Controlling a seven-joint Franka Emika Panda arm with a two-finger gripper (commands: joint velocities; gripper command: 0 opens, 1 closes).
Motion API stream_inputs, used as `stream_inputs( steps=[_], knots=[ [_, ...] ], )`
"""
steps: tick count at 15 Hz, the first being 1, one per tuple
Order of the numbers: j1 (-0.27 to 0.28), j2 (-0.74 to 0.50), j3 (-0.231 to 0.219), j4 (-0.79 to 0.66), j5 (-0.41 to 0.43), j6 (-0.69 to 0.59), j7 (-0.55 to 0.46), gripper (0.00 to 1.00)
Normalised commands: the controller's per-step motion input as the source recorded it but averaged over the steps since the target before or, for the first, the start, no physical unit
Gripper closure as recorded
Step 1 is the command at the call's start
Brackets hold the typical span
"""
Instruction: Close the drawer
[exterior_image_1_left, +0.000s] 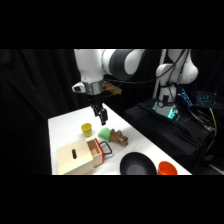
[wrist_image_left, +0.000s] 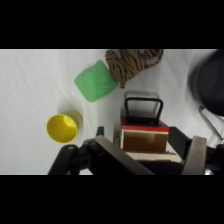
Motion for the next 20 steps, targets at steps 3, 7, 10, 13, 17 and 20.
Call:
stream_inputs(
  steps=[3, 7, 10, 13, 17, 20],
  knots=[
    [-0.02, 0.05, 0.013, 0.01, -0.005, 0.1, 0.04, 0.0],
    [-0.03, 0.08, 0.018, -0.05, 0.046, 0.25, 0.03, 0.0],
    [-0.037, 0.11, 0.022, -0.09, 0.075, 0.32, 0.01, 0.0],
    [-0.042, 0.12, 0.034, -0.08, 0.106, 0.33, -0.01, 0.0],
    [-0.041, 0.16, 0.033, -0.03, 0.093, 0.34, -0.01, 0.0],
    [-0.042, 0.18, 0.032, 0.04, 0.089, 0.29, -0.02, 0.0]
  ],
)
